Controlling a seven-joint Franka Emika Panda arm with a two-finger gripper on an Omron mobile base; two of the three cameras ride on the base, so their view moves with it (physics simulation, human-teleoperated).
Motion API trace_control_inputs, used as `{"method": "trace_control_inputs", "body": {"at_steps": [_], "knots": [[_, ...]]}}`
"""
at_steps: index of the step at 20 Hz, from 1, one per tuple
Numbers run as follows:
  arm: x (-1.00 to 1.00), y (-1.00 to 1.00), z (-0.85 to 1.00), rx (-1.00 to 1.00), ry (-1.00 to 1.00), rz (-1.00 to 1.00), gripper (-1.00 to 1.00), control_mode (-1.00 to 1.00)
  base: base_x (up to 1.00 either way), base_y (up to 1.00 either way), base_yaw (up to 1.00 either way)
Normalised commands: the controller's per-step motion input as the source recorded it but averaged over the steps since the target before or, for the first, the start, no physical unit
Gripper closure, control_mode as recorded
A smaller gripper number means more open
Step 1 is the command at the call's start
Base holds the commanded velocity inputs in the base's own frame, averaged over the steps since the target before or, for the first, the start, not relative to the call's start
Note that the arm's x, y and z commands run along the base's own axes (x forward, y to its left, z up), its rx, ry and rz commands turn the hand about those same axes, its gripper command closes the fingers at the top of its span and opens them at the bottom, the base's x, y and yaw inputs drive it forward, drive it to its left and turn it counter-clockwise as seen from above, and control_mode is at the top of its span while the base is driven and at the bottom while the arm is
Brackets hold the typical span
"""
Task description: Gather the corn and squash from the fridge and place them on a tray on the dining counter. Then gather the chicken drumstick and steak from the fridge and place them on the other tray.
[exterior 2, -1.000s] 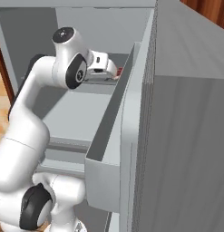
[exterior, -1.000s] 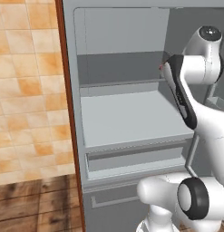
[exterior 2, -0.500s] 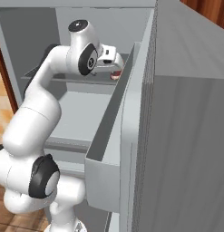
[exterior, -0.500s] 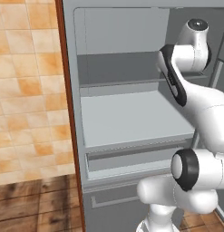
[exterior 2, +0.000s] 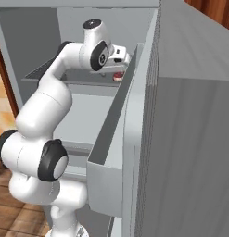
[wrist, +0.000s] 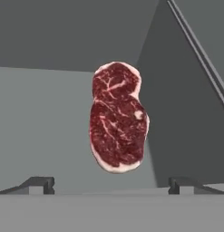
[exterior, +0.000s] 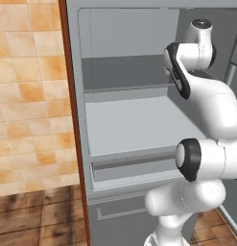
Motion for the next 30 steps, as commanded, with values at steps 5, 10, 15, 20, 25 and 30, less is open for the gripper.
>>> {"method": "trace_control_inputs", "body": {"at_steps": [5, 10, 15, 20, 25, 30], "knots": [[0.35, -0.08, -0.14, 0.0, 0.06, 0.0, -1.0, -1.0, 0.0, 0.0, 0.0], [0.28, -0.04, -0.17, 0.0, 0.05, 0.0, -1.0, -1.0, 0.0, 0.0, 0.0], [0.1, -0.08, -0.24, 0.0, 0.04, 0.0, -1.0, -1.0, 0.0, 0.0, 0.0], [0.07, -0.03, -0.23, 0.0, 0.05, 0.0, -1.0, -1.0, 0.0, 0.0, 0.0], [0.03, -0.03, -0.29, 0.0, 0.05, 0.0, -1.0, -1.0, 0.0, 0.0, 0.0], [0.11, 0.0, -0.54, 0.0, 0.02, 0.0, -1.0, -1.0, 0.0, 0.0, 0.0]]}}
